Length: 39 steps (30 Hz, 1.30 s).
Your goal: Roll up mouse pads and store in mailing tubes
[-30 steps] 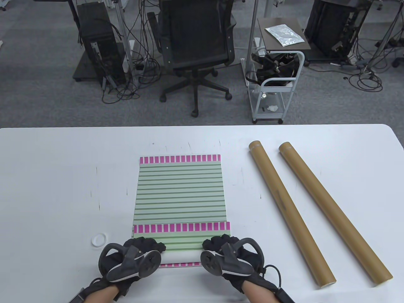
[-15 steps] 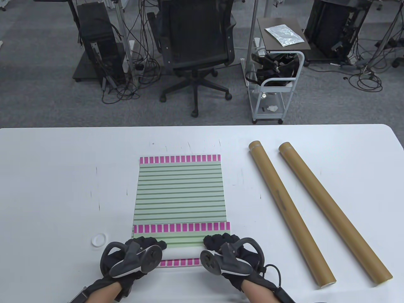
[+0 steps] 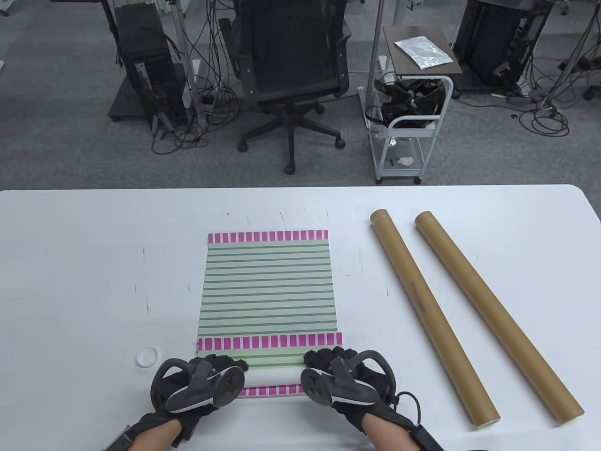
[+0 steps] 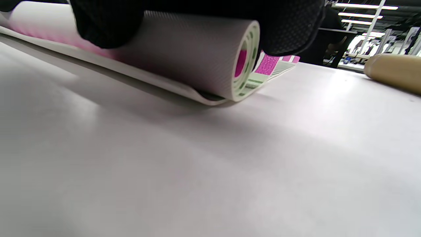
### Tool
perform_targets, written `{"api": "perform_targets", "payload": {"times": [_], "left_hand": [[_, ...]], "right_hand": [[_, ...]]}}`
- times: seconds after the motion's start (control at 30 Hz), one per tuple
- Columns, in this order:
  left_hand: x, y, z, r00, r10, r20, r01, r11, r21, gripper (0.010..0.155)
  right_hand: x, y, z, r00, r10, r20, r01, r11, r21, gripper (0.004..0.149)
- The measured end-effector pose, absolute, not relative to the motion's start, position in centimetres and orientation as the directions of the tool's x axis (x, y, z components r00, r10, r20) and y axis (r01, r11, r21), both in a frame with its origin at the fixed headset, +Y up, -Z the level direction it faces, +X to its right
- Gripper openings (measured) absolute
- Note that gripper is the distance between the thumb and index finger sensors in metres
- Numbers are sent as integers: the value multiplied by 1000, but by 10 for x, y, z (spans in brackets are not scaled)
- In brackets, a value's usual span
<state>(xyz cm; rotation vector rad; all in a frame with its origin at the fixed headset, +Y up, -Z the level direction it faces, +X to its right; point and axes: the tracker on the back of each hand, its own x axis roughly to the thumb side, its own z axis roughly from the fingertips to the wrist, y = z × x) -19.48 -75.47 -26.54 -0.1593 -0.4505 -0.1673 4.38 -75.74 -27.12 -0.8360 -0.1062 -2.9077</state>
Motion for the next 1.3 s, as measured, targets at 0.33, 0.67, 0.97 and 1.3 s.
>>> {"api": "perform_targets", "payload": {"times": [0.33, 0.67, 0.97, 1.3], "left_hand": [[-197, -756, -265, 892, -108, 439, 188, 972, -142, 52], [-193, -753, -258, 878, -214, 429, 231, 973, 11, 53], [-195, -753, -266, 909, -128, 396, 169, 983, -72, 51], [-188, -753, -256, 878, -249, 409, 248, 967, 55, 53]], "right_hand": [[38, -749, -262, -836, -103, 538, 90, -995, -51, 57], [36, -755, -265, -847, -115, 519, 111, -993, -41, 50], [37, -751, -261, -837, -196, 511, 148, -980, -133, 52], [36, -754, -264, -856, -172, 488, 133, -985, -114, 51]]}}
